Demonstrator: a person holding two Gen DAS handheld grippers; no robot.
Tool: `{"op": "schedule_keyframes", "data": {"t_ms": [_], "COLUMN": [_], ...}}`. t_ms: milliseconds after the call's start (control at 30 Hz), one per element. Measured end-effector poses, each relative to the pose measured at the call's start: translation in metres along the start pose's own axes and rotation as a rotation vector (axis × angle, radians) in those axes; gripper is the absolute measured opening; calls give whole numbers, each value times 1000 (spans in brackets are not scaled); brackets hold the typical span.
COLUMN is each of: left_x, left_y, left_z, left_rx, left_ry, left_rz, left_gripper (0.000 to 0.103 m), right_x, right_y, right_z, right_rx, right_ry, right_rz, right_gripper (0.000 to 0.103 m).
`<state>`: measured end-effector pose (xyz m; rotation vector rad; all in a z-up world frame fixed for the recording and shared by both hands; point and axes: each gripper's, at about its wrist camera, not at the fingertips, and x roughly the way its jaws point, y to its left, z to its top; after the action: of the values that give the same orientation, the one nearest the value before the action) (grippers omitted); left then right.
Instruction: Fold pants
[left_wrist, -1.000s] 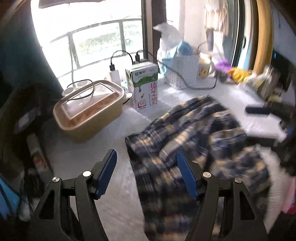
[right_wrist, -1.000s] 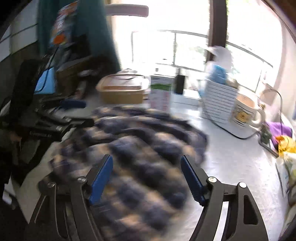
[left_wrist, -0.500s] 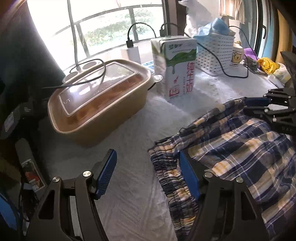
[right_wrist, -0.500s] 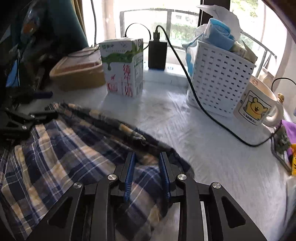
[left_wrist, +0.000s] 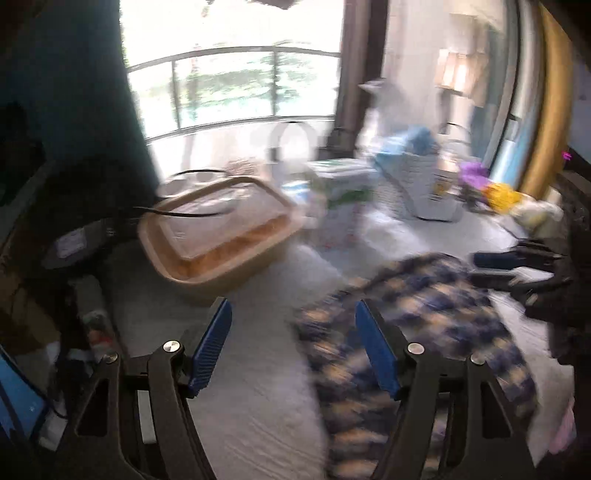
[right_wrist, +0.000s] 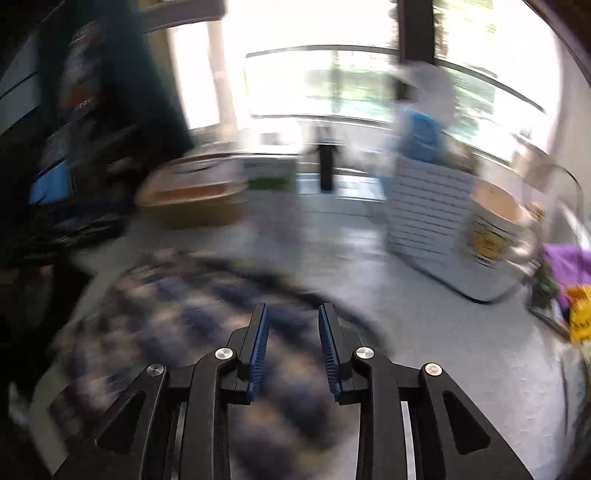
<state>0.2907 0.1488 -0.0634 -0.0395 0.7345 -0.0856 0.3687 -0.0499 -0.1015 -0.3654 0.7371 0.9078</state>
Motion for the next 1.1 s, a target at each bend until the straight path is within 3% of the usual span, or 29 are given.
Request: {"op": "schedule_keyframes", "data": {"t_ms": [67, 100, 200, 267, 367, 433, 667, 800, 833, 933, 1100], "left_x": [-3, 0, 21, 30, 34, 32, -3, -29, -33, -28, -1], "left_y": [-21, -30, -49, -45, -27, -21, -10, -17, -21, -43, -55], "left_z": [-14, -18, -42, -55, -65, -64, -54, -52, -52, -57, -76], "left_rx": [35, 57, 130, 120, 59, 35, 10, 17, 23, 74, 81], "left_ry": [19, 36, 130, 167, 195, 196, 122, 61, 49, 59, 158], "left_rz": [-104, -122, -62, -29, -63, -74, 3, -36, -55, -96, -49], "left_gripper": [70, 70, 70, 70, 72, 73, 73, 73, 73, 73, 73], "right_x": [3, 8, 22, 26, 25, 15, -21, -46, -52, -50, -16], "right_y": [25, 35, 44, 44, 41, 35, 17, 19, 21, 37, 71], "right_z": [-5, -9, -24, -35, -55, -66, -96, -90, -87, -68, -72], "right_rx": [-65, -84, -106, -116, -128, -112, -83, -60, -56, -68, -189], "right_ry": [23, 46, 110, 151, 177, 167, 203, 152, 124, 59, 134], "right_rz": [45, 62, 55, 52, 34, 39, 13, 40, 56, 107, 113], "right_gripper": [29, 29, 29, 29, 29, 29, 30, 30, 32, 57, 58]}}
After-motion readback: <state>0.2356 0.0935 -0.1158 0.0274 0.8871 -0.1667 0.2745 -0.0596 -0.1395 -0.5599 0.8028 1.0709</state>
